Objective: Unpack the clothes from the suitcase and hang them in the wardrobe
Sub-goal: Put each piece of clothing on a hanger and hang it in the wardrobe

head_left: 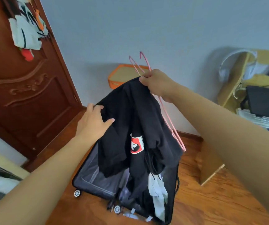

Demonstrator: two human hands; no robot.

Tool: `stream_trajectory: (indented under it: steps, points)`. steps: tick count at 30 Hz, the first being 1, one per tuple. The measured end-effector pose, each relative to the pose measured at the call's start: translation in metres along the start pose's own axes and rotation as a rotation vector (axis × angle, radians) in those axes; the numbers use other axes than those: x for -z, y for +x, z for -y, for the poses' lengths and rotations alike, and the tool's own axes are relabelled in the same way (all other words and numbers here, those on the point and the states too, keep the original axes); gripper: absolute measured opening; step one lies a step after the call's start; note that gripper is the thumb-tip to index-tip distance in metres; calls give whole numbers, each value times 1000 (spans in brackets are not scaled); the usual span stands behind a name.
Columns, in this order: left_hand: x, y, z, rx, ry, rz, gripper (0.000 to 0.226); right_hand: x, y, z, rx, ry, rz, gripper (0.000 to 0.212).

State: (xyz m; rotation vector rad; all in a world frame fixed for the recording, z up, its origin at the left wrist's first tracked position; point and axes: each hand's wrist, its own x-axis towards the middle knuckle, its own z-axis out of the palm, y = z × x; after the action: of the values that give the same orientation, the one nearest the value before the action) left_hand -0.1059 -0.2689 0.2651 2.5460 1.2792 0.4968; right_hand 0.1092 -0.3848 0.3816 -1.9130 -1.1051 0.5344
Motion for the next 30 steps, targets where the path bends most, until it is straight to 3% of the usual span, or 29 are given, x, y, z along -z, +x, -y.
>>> stream_trajectory:
  steps: [3,7,9,11,14,16,18,20,23,26,30]
  points:
    - [-19,-7,14,-8,-61,-99,30,17,1,6,19,-37,-24,27]
    - [-13,5,39,88,-79,-125,26,45,0,9,-24,20,-106,26]
    - [-6,7,33,164,-327,-80,17,56,5,10,-84,107,-166,16]
    - [-6,-6,8,127,-631,151,16,64,11,15,-146,249,-214,11]
    - [-19,-53,-37,-25,-835,594,51,72,16,29,-199,369,-255,23]
    - [-38,-76,-60,-67,-959,743,66,77,19,41,-184,343,-250,23]
    - [-61,-81,-74,-89,-951,675,52,84,22,48,-189,299,-255,26]
    - [-72,-60,-71,-63,-730,420,28,95,22,50,-196,257,-295,32]
    - [-51,-7,-22,202,-469,72,20,109,5,30,-241,255,-359,12]
    - [29,34,-1,508,-945,9,23,102,-14,-22,-414,186,-275,10]
    - [124,81,-43,335,-1277,26,26,43,-40,-85,-555,120,-122,10]
